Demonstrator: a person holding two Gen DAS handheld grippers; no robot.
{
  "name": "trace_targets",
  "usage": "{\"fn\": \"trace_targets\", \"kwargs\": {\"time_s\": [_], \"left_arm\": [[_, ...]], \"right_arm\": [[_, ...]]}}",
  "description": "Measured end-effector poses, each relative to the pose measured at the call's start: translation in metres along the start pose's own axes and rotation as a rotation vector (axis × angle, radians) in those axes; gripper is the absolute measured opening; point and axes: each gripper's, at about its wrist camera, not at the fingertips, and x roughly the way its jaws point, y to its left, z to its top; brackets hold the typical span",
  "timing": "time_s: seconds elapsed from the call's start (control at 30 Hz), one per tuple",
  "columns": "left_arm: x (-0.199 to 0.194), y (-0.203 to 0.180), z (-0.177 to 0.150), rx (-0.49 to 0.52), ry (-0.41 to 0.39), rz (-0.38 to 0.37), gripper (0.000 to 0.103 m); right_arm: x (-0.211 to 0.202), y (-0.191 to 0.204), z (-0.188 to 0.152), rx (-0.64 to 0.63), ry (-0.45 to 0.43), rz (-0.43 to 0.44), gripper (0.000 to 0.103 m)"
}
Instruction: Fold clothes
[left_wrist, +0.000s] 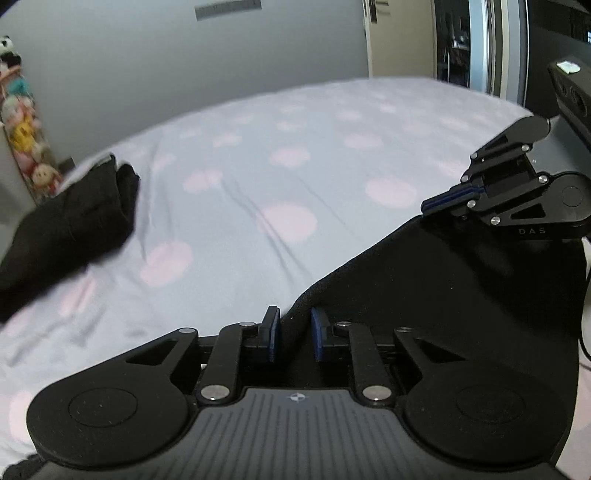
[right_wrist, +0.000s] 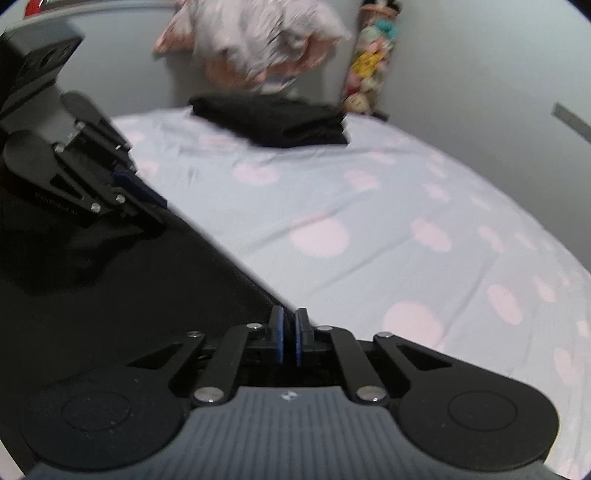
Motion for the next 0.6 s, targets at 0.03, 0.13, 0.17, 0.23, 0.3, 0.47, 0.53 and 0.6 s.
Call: {"fn": "trace_targets", "kwargs": {"time_s": [0.03,0.13,0.17,0.23,0.3,0.47,0.53,0.6], "left_arm": [[0.005,0.001,0.001,-0.002,0.005,0.008,0.02],[0.024,0.003,-0.001,-0.01,0.044,0.012,0.018],[0.03,0.003,-0.004,-0.012,0.06,0.005,0.018],[0.039,0.006,-0.009,-0.028,0.079,-0.006,0.019],[0.044,0.01,-0.012,-0.062,0.074,-0.009,0.021],[0.049,0.012,-0.016,-0.083,0.059,0.024,0.04],[0.046,0.011,-0.015,-0.089,0.052,0.062,0.057],[0.037,0.013,-0.011,-0.122,0.033,0.085,0.059]], "right_arm": [[0.002,-0.002,0.003,0.017,-0.003,-0.009,0.007],[0.017,-0.004,0.006,0.053,0.015,-0.042,0.007],[0.024,-0.005,0.004,0.069,0.031,-0.045,0.007],[0.035,-0.003,-0.003,0.062,0.058,-0.041,0.007],[0.04,-0.002,-0.006,0.065,0.059,-0.047,0.007],[0.035,-0.002,-0.007,0.106,0.037,-0.085,0.01],[0.033,-0.002,-0.007,0.122,0.028,-0.1,0.01],[0.031,-0.002,-0.008,0.138,0.019,-0.115,0.013]]}}
